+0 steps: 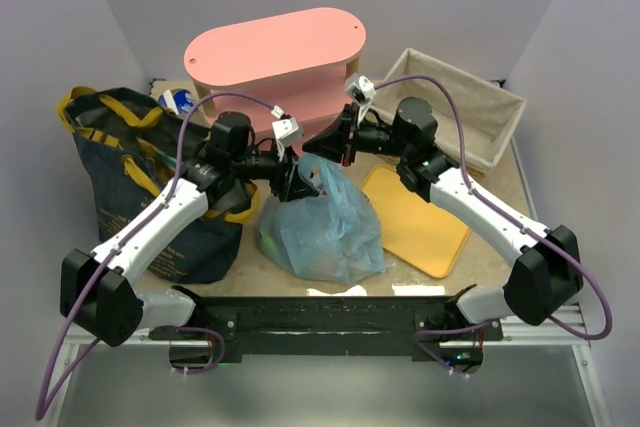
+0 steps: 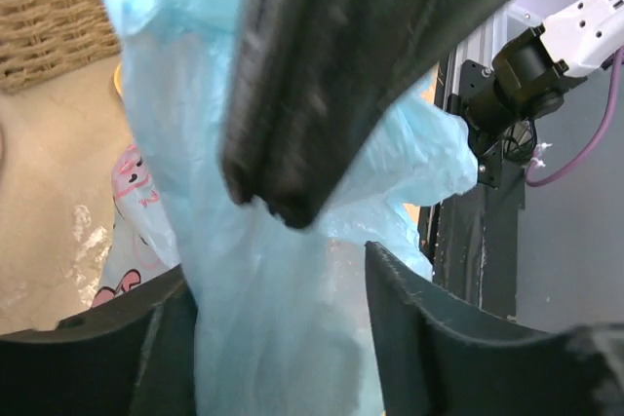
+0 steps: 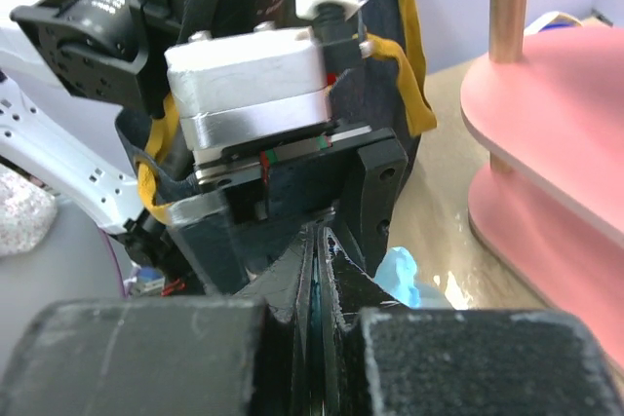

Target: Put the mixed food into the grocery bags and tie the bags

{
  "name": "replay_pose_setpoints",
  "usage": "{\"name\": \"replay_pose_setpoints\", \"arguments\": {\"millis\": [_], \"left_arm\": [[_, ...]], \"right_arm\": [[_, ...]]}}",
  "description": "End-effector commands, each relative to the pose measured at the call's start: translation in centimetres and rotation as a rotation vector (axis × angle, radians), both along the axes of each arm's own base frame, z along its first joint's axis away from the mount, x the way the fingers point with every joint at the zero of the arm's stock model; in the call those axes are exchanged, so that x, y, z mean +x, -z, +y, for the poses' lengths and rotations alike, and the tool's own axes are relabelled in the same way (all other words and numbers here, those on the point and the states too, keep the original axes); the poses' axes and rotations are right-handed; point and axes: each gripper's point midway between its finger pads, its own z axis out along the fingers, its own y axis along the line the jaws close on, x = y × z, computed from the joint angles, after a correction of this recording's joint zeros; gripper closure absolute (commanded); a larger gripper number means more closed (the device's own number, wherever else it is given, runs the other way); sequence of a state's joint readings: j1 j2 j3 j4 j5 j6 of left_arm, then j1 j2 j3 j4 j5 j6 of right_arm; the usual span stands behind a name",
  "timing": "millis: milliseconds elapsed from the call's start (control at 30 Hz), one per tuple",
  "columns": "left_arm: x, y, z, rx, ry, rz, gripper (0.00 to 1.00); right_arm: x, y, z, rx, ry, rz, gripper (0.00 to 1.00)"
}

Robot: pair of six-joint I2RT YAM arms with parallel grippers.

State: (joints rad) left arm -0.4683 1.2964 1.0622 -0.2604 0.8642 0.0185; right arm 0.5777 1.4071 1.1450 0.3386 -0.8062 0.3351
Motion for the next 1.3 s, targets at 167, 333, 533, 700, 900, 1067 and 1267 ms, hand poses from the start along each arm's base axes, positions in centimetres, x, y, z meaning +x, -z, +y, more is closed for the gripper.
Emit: {"name": "replay_pose_setpoints", "arguments": {"millis": [167, 333, 533, 700, 900, 1067, 1267], "left_arm": [[-1.1, -2.3, -0.1, -0.07, 0.011, -0.047, 0.22], [-1.3, -3.9, -0.5, -0.129, 0.014, -0.038, 0.19], [-2.1, -4.9, -1.0, -0.184, 0.063, -0.016, 0.18], [-2.5, -5.0, -1.4, -0.237, 0.08, 0.012, 0.17], [-3.1, -5.1, -1.5, -0.275, 0.104, 0.032, 0.17], [-2.9, -5.0, -1.4, -0.276, 0.083, 0.026, 0.17], [-1.0, -3.4, -1.5, -0.268, -0.027, 0.077, 0.35]], "right_arm": [[-0.1, -4.5, 0.6, 0.085, -0.003, -0.082, 1.0], [-0.2, -4.7, 1.2, 0.084, 0.013, -0.077, 1.0], [0.0, -3.6, 2.5, 0.064, 0.003, -0.055, 1.0], [-0.2, -2.7, 3.7, 0.039, -0.001, -0.049, 1.0], [0.2, -1.6, 4.4, 0.019, 0.007, -0.041, 1.0], [0.1, -1.3, 4.8, 0.01, 0.003, -0.037, 1.0], [-0.8, -1.8, 5.5, 0.033, -0.021, -0.031, 1.0]]}}
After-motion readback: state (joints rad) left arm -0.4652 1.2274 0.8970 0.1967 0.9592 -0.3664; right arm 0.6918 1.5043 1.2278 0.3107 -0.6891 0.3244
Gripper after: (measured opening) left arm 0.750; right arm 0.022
